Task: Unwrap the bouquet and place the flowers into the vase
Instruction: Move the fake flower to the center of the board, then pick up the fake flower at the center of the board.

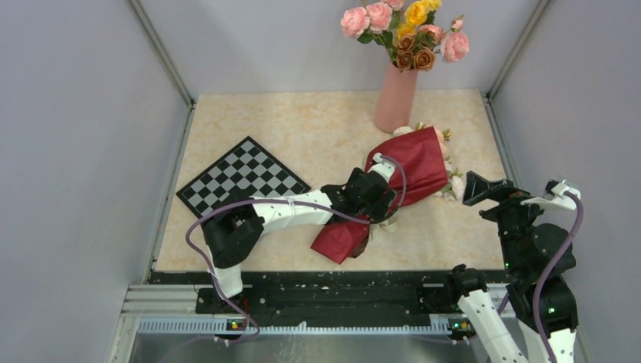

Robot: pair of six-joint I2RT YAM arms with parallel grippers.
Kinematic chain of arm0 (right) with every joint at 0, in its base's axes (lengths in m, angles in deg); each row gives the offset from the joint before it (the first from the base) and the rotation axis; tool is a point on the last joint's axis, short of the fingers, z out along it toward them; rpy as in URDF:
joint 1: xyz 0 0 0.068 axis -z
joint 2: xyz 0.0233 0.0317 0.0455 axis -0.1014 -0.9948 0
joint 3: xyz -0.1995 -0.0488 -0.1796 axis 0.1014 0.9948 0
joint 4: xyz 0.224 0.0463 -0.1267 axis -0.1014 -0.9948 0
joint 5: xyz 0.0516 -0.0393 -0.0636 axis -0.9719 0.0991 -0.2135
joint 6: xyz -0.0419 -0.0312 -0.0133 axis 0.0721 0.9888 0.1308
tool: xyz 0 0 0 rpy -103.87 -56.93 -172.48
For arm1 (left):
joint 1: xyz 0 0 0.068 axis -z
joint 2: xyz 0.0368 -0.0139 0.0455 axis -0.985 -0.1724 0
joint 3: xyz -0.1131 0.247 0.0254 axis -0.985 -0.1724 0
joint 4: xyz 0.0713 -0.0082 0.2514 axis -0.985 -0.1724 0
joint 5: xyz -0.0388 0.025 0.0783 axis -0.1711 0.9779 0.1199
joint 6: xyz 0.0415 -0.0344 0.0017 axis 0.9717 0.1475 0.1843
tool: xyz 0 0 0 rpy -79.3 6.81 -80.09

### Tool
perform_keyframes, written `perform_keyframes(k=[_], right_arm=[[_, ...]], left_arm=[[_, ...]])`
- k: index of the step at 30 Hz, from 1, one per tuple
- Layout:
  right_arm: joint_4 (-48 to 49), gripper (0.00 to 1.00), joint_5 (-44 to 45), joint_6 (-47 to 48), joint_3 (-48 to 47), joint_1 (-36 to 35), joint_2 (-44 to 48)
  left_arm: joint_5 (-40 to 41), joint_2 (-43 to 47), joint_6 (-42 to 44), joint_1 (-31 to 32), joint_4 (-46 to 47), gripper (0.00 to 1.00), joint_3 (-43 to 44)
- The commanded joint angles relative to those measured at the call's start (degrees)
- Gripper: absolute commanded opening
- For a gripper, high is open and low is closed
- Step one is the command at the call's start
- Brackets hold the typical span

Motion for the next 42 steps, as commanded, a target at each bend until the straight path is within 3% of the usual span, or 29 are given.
perform_keyframes(k=[1, 14, 18, 25, 28, 32, 40, 42], right_arm=[[0.7, 0.97, -0.7, -0.7, -0.3, -0.5, -0.6], [0.7, 0.97, -2.0, -1.0, 0.5, -0.5, -0.8], [0.7, 0.97, -2.2, -1.1, 0.7, -0.5, -0.9], [2.1, 0.97, -4.2, -2.2, 2.8, -0.6, -1.8], [2.7, 0.96, -5.9, -2.5, 3.4, -0.5, -2.2], [3.3, 0.97, -8.7, -2.3, 4.3, -0.6, -2.9], [11.1, 0.97, -24.2, -1.7, 7.7, -0.6, -4.9], [13.3, 0.98, -29.5, -1.5, 8.3, -0.6, -5.1]], left_arm=[[-0.9, -0.5, 2.0, -0.4, -5.7, 0.89, 3.1], [-4.4, -5.6, 1.8, -1.3, -7.8, 0.84, 6.1], [-3.5, -5.8, 2.4, -1.5, -7.5, 0.67, 5.5], [-6.5, -6.6, 4.8, -1.7, -5.0, 0.49, 5.1], [-6.7, -7.2, 3.5, -1.8, -5.4, 0.32, 4.9], [-4.2, -3.0, -0.6, -1.9, -2.2, 0.23, 1.5], [-5.5, 6.8, -7.6, -1.8, 8.2, 0.0, -7.4], [-5.1, 8.9, -8.7, -1.8, 9.6, 0.0, -8.6]])
